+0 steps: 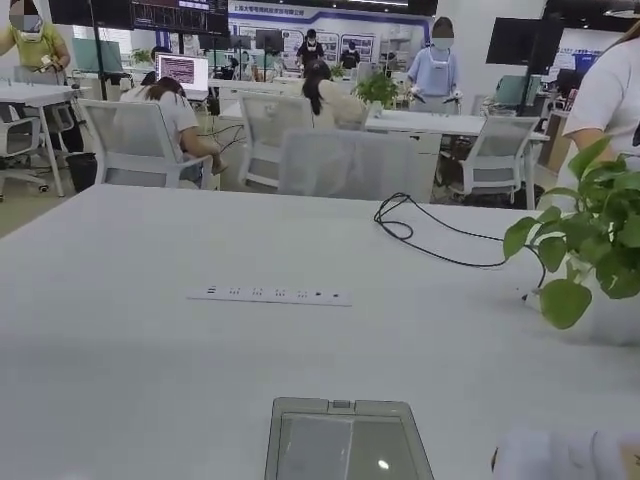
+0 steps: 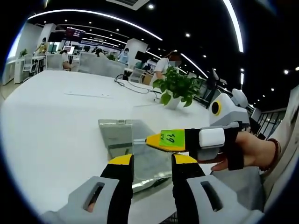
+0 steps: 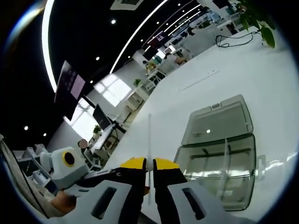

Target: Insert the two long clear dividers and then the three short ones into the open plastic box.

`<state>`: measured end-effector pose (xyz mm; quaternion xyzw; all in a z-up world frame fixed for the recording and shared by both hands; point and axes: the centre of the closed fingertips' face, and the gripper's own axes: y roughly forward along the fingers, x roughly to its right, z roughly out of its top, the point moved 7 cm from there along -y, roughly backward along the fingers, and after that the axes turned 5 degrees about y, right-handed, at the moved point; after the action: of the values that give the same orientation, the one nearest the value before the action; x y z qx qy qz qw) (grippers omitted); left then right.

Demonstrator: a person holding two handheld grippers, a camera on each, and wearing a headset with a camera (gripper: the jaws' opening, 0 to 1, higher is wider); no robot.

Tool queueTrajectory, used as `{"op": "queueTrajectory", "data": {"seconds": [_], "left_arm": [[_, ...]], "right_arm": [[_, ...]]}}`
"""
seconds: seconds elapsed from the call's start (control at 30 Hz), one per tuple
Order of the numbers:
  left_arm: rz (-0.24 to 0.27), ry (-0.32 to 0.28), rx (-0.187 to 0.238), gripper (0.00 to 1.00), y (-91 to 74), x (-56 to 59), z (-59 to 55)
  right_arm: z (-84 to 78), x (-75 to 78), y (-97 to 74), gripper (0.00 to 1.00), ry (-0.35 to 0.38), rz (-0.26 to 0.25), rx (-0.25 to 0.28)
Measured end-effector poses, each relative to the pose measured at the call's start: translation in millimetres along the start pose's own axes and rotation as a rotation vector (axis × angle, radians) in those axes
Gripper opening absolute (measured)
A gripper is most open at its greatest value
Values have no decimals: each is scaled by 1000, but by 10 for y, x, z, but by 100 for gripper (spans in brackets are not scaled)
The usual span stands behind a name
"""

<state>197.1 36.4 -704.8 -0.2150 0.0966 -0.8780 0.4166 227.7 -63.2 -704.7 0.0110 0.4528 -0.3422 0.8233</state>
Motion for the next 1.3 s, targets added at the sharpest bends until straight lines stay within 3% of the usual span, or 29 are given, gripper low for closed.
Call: {"op": "queueTrajectory", "data": {"seconds": [0.5,0.67,0.77,0.97,1.13,1.3], "left_arm": [[-5,-17,-8,31,-1,-8,-3],[-22,-18,-15,31,-4,-2,-13],[-21,68,-33,31,-20,1,-3],[-40,199,-74,48,-33,25,-29],[-68,226,-69,61,-35,33,-44],[-81,297,-67,76,-36,27,-35]], "right_arm": [[-2,28,1,6,81,-8,-9],[37,48,4,6,126,-24,-52],[63,72,3,6,120,-47,-60],[90,146,-15,6,130,-135,-126],[90,207,-36,6,122,-221,-212],[117,248,-48,6,161,-268,-255]]}}
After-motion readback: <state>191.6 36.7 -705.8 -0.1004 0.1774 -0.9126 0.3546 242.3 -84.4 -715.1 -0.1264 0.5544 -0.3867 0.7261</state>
